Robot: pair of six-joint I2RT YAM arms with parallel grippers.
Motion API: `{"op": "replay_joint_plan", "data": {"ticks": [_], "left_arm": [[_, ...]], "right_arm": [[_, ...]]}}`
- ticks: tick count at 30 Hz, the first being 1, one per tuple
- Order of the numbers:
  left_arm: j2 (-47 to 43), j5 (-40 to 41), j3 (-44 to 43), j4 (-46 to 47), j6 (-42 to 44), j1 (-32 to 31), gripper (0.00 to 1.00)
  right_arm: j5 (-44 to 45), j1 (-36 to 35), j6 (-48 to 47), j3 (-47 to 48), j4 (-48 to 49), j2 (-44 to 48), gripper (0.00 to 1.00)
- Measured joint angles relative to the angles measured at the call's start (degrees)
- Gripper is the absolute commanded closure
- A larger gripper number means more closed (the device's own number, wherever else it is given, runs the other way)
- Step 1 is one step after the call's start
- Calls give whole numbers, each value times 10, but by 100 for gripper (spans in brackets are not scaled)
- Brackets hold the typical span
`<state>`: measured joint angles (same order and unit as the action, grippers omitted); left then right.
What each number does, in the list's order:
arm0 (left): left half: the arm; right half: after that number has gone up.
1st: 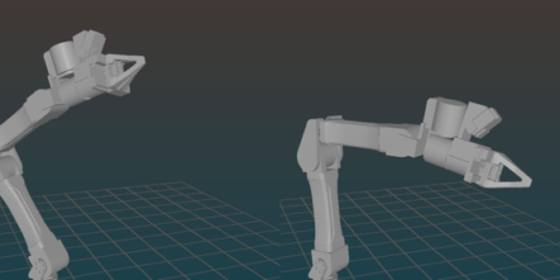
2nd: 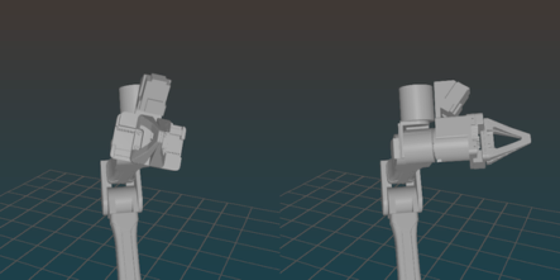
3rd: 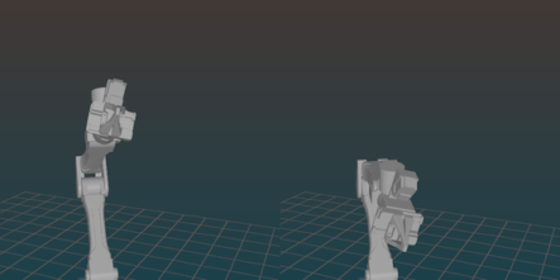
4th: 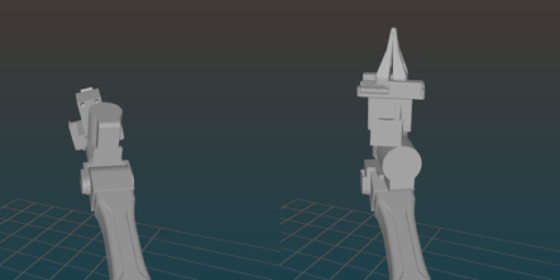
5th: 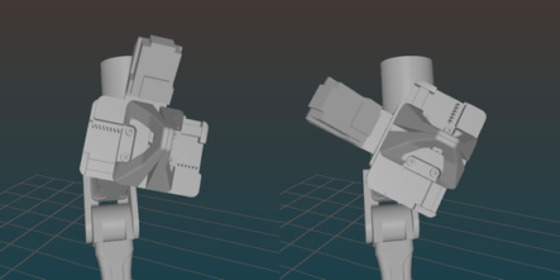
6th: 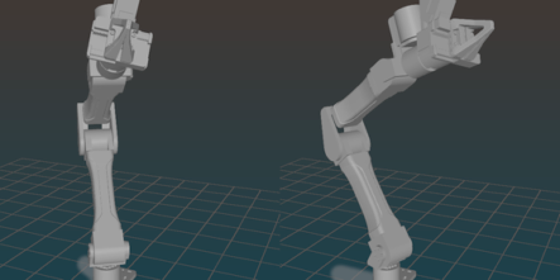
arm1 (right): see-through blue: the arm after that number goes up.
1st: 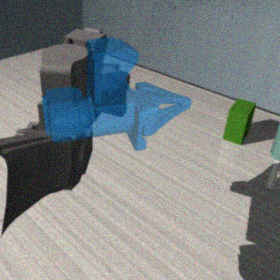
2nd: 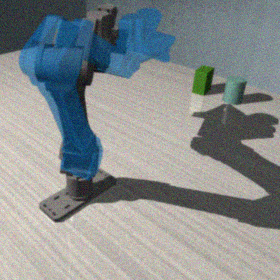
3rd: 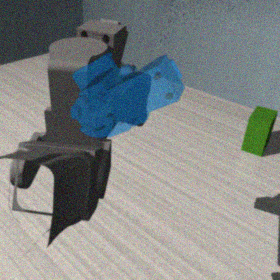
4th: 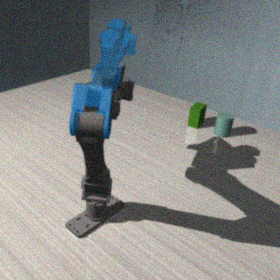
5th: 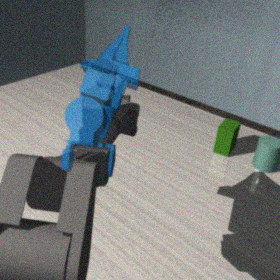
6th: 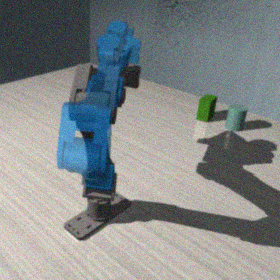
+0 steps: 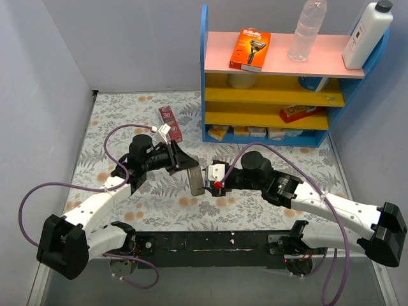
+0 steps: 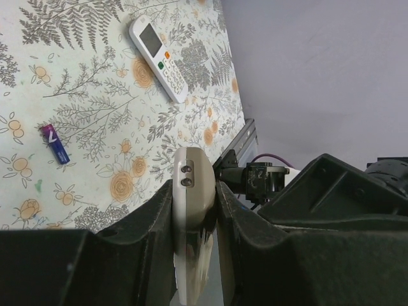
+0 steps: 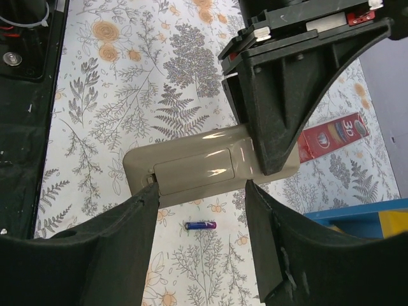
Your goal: Load the batteries into the remote control
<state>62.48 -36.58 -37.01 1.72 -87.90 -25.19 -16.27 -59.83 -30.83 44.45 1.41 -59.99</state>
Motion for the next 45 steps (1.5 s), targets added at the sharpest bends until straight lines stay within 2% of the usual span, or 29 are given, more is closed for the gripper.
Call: {"op": "replay_joint_plan", "data": {"ticks": [27, 36, 45], "left_arm": [[1, -24, -5, 15, -32, 0, 100], [20, -33, -5, 31, -44, 9, 100], [38, -32, -6, 47, -44, 19, 100]], "right_arm": [[10, -27, -55, 0, 5, -35, 38], [74, -59, -112, -7, 19, -39, 54], [133, -77, -167, -42, 70, -43, 58]]}}
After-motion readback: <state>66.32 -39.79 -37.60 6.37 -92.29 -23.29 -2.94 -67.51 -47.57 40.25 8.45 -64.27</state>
